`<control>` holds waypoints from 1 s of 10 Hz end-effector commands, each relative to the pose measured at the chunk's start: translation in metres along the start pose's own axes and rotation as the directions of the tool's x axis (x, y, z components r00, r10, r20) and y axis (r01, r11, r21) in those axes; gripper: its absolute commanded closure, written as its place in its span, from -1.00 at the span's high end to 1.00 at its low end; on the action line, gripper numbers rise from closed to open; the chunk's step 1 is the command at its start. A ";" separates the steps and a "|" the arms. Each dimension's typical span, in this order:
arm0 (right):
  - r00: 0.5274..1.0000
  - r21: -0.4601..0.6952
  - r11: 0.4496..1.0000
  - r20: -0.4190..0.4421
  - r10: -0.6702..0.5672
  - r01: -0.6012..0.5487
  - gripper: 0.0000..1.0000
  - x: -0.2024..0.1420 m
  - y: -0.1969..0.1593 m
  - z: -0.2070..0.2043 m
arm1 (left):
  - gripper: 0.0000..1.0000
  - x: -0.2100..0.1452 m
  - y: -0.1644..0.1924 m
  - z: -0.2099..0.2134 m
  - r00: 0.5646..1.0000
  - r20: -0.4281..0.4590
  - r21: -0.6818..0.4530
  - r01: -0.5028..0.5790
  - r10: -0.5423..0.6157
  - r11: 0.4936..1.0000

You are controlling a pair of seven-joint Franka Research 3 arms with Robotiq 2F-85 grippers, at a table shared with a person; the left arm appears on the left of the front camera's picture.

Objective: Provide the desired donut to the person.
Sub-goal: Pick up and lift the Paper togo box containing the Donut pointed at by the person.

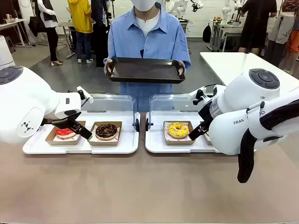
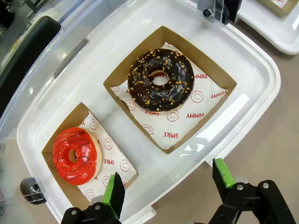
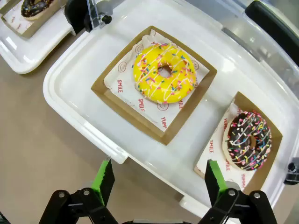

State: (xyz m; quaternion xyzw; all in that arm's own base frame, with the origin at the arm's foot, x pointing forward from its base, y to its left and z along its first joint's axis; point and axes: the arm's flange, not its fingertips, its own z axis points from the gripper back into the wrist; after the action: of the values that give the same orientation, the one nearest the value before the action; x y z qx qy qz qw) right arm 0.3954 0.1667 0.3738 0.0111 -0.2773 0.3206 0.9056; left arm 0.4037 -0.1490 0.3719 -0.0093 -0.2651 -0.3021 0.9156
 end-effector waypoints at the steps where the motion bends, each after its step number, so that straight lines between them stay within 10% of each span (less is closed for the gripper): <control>1: 1.000 0.000 1.000 0.000 0.000 0.000 1.00 0.000 0.000 0.000 | 1.00 0.000 0.000 0.000 1.000 0.000 0.000 0.000 0.000 1.000; 10: 1.000 0.000 1.000 0.000 0.000 0.000 1.00 0.000 0.000 0.000 | 1.00 0.000 0.000 0.000 1.000 0.000 0.000 0.000 0.000 1.000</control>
State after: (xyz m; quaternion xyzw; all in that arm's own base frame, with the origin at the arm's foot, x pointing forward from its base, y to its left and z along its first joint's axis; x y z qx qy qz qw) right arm 0.3954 0.1666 0.3738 0.0110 -0.2773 0.3205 0.9057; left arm 0.4037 -0.1490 0.3719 -0.0093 -0.2651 -0.3021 0.9156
